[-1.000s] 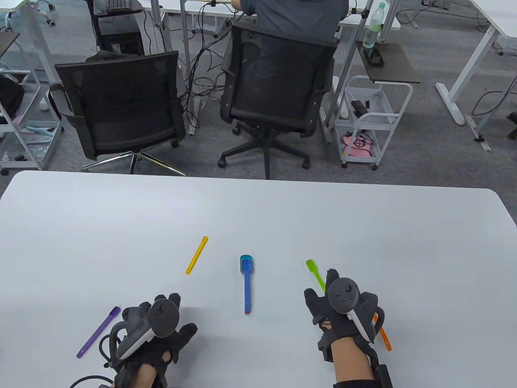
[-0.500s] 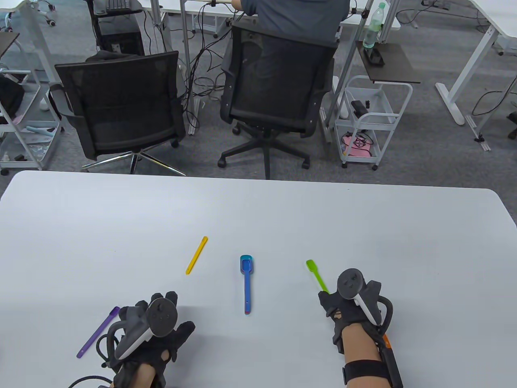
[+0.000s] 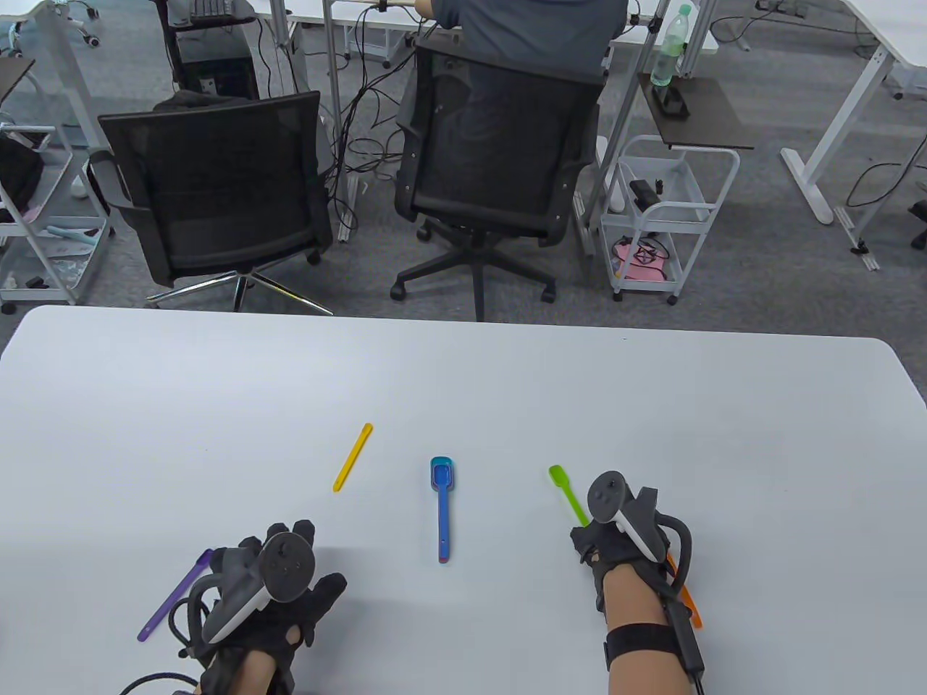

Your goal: Nest measuring spoons

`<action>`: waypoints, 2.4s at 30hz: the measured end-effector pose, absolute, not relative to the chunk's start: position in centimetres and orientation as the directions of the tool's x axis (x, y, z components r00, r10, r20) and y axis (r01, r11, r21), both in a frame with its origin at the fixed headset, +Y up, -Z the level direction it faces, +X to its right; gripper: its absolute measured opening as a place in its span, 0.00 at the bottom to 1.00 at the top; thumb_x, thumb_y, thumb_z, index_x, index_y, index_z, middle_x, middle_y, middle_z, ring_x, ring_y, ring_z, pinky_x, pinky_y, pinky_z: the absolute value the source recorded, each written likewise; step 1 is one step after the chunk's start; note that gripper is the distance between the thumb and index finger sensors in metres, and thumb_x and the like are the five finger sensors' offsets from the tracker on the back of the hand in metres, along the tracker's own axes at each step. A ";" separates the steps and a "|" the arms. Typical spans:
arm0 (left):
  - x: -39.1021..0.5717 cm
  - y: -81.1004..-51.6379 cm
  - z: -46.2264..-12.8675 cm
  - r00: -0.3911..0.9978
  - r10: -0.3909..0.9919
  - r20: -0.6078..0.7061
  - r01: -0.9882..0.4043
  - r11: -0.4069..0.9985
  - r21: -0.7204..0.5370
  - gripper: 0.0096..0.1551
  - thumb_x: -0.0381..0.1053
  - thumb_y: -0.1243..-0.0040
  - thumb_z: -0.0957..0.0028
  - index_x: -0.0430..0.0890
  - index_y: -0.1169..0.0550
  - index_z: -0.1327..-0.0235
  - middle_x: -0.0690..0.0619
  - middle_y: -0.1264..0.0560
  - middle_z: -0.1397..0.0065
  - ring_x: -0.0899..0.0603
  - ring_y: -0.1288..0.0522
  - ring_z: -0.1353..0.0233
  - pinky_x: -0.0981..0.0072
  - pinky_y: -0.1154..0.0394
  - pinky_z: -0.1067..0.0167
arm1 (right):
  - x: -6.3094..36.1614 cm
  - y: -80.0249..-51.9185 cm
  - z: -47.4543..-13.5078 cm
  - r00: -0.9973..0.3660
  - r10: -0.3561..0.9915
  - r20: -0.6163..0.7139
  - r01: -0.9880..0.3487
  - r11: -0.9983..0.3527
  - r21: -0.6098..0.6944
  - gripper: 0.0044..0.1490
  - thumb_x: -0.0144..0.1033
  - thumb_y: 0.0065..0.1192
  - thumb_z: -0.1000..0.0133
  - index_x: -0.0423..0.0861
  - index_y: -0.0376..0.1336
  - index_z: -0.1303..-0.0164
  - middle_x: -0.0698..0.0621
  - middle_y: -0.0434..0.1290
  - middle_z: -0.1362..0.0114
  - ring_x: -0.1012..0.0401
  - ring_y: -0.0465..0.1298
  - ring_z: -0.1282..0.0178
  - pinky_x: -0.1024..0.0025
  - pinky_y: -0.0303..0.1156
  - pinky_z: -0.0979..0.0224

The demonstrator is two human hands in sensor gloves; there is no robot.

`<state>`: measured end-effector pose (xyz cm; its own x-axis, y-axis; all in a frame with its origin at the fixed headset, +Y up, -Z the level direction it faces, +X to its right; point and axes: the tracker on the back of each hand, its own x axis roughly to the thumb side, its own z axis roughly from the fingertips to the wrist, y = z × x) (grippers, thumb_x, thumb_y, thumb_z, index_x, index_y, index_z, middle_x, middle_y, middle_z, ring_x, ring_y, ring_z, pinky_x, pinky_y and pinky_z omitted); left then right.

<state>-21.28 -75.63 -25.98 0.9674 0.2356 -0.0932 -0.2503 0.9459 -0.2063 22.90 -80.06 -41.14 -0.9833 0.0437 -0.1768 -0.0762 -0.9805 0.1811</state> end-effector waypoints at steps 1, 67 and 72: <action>-21.3 -75.6 -26.0 0.967 0.235 -0.093 -0.250 0.946 -0.206 0.60 0.75 0.42 0.49 0.45 0.44 0.10 0.35 0.45 0.10 0.18 0.46 0.14 0.15 0.58 0.31 | 22.8 -80.1 -41.2 -0.984 0.037 -0.175 -0.069 -0.981 0.180 0.46 0.61 0.78 0.57 0.42 0.69 0.37 0.57 0.78 0.61 0.64 0.74 0.76 0.58 0.79 0.64; -20.4 -75.9 -25.6 0.963 0.269 -0.037 -0.270 0.933 -0.237 0.60 0.75 0.42 0.49 0.45 0.43 0.10 0.35 0.45 0.10 0.18 0.46 0.14 0.15 0.57 0.31 | 3.5 -76.1 -37.3 -0.965 0.151 -0.215 -0.170 -0.982 0.076 0.37 0.59 0.78 0.57 0.38 0.77 0.56 0.61 0.81 0.73 0.68 0.76 0.87 0.63 0.83 0.76; -20.3 -75.9 -25.6 0.964 0.265 -0.033 -0.266 0.935 -0.235 0.60 0.75 0.42 0.49 0.45 0.43 0.10 0.35 0.45 0.10 0.18 0.46 0.15 0.15 0.57 0.31 | 2.6 -77.1 -37.1 -0.964 0.160 -0.212 -0.179 -0.981 0.076 0.37 0.60 0.78 0.57 0.39 0.77 0.56 0.62 0.81 0.73 0.68 0.77 0.87 0.62 0.83 0.75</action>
